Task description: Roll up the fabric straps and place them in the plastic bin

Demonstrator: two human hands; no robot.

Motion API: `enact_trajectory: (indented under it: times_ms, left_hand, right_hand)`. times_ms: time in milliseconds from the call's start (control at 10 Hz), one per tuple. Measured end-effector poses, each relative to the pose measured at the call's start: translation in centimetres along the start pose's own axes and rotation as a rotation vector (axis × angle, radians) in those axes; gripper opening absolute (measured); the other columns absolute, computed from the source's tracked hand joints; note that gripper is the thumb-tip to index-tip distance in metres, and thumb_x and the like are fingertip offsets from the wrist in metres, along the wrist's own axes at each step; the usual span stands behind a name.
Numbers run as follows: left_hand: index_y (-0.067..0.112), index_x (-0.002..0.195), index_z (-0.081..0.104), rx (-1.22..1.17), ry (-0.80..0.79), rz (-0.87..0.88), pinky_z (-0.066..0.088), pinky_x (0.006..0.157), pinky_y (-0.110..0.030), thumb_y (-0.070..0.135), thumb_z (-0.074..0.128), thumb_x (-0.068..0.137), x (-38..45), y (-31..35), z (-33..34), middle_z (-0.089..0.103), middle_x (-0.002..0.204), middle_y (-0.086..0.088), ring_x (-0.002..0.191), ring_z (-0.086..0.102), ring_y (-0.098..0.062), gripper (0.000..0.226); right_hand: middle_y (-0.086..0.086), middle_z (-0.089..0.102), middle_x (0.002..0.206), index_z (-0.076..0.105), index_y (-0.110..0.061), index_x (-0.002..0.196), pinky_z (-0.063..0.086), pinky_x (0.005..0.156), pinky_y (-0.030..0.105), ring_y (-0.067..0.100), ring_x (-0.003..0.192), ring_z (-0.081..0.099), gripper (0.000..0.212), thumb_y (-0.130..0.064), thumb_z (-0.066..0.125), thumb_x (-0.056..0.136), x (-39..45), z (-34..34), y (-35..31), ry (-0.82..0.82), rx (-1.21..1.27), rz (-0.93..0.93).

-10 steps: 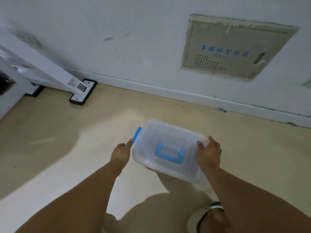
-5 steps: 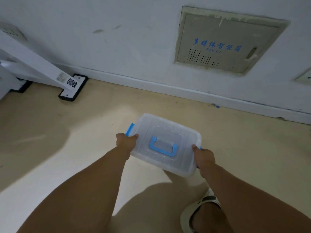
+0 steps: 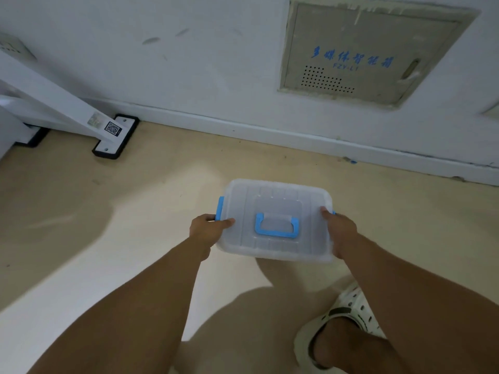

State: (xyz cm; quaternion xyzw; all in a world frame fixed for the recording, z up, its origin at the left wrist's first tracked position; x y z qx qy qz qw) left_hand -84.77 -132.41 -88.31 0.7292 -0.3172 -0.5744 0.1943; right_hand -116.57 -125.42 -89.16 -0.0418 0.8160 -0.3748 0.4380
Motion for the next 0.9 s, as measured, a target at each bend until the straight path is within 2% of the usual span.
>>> enact_trajectory:
  times_ms: [100,200,300,400,500,600,700,800,900]
  left_hand:
    - [0.002,0.118,0.064,-0.105,-0.068,-0.073,0.060,0.089,-0.046,0.013,0.088,0.080,-0.2,-1.3,0.3,0.070,0.118,-0.014,0.103,0.070,-0.034,0.046]
    - [-0.001,0.123,0.065,-0.187,-0.059,-0.101,0.060,0.090,-0.046,0.009,0.088,0.080,-0.3,-1.7,0.4,0.071,0.117,-0.015,0.102,0.071,-0.036,0.050]
    - [0.002,0.125,0.070,-0.132,0.004,-0.060,0.059,0.095,-0.045,0.010,0.087,0.081,-0.2,-1.5,0.9,0.071,0.106,-0.010,0.101,0.070,-0.035,0.047]
    - [0.008,0.116,0.076,0.127,0.102,0.060,0.058,0.089,-0.040,0.020,0.076,0.092,-0.8,-1.2,1.8,0.070,0.096,-0.007,0.097,0.069,-0.032,0.027]
    - [0.003,0.103,0.069,0.500,0.136,0.187,0.055,0.076,-0.037,0.034,0.059,0.101,-1.4,-0.9,2.6,0.066,0.091,-0.011,0.087,0.065,-0.031,0.032]
    - [0.003,0.109,0.062,0.649,0.130,0.205,0.049,0.075,-0.034,0.040,0.053,0.103,-1.1,-0.7,2.7,0.064,0.100,-0.011,0.089,0.061,-0.029,0.039]
    - [0.001,0.121,0.063,0.560,0.084,0.122,0.051,0.081,-0.036,0.044,0.053,0.102,-1.0,-0.5,2.7,0.065,0.108,-0.013,0.095,0.061,-0.030,0.048]
    - [0.000,0.149,0.043,0.460,0.097,0.079,0.049,0.105,-0.042,0.048,0.057,0.100,-1.4,0.2,2.8,0.053,0.144,-0.018,0.128,0.056,-0.037,0.071]
    - [0.005,0.161,0.023,0.383,0.120,0.137,0.036,0.119,-0.045,0.048,0.060,0.099,-3.1,2.2,2.2,0.031,0.165,-0.016,0.149,0.036,-0.037,0.084]
  right_hand:
    - [0.013,0.057,0.139,0.057,-0.004,0.138,0.044,0.109,0.051,0.038,0.124,0.056,0.064,-0.049,0.067,0.093,0.8,-0.6,-0.6,0.003,0.011,-0.020]
    - [0.016,0.056,0.140,0.058,-0.002,0.137,0.043,0.105,0.045,0.038,0.126,0.054,0.055,-0.041,0.063,0.098,1.0,-0.6,-0.9,0.002,-0.070,-0.076]
    - [0.019,0.060,0.134,0.062,-0.001,0.133,0.045,0.101,0.044,0.039,0.121,0.057,0.053,-0.040,0.063,0.098,0.7,-0.6,-0.9,0.028,-0.180,-0.116]
    - [0.020,0.063,0.130,0.062,-0.002,0.135,0.047,0.099,0.043,0.041,0.119,0.059,0.049,-0.035,0.064,0.099,0.1,-0.4,-0.9,0.098,-0.289,-0.154]
    - [0.020,0.066,0.125,0.064,-0.004,0.131,0.050,0.097,0.042,0.041,0.116,0.062,0.040,-0.029,0.060,0.100,-0.6,0.2,-1.1,0.143,-0.414,-0.174]
    - [0.021,0.066,0.124,0.062,0.000,0.128,0.051,0.093,0.041,0.041,0.114,0.062,0.036,-0.017,0.056,0.097,-0.9,0.9,-1.3,0.170,-0.420,-0.108]
    - [0.023,0.061,0.130,0.055,0.003,0.132,0.051,0.099,0.044,0.042,0.120,0.060,0.040,-0.013,0.054,0.096,-1.9,1.6,-1.5,0.136,-0.441,-0.087]
    - [0.021,0.060,0.134,0.052,0.001,0.133,0.050,0.102,0.044,0.040,0.123,0.058,0.043,-0.019,0.055,0.095,-2.8,1.5,-1.4,0.125,-0.509,-0.096]
    - [0.021,0.052,0.145,0.046,0.003,0.142,0.046,0.104,0.041,0.039,0.132,0.053,0.051,-0.018,0.056,0.096,-4.3,0.2,-3.5,0.112,-0.547,-0.144]
Point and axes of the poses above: each hand's wrist, its own x-axis towards the middle knuckle, its own z-axis out of the palm, y = z × x, the point moved 3 cm from there along x, towards the middle knuckle
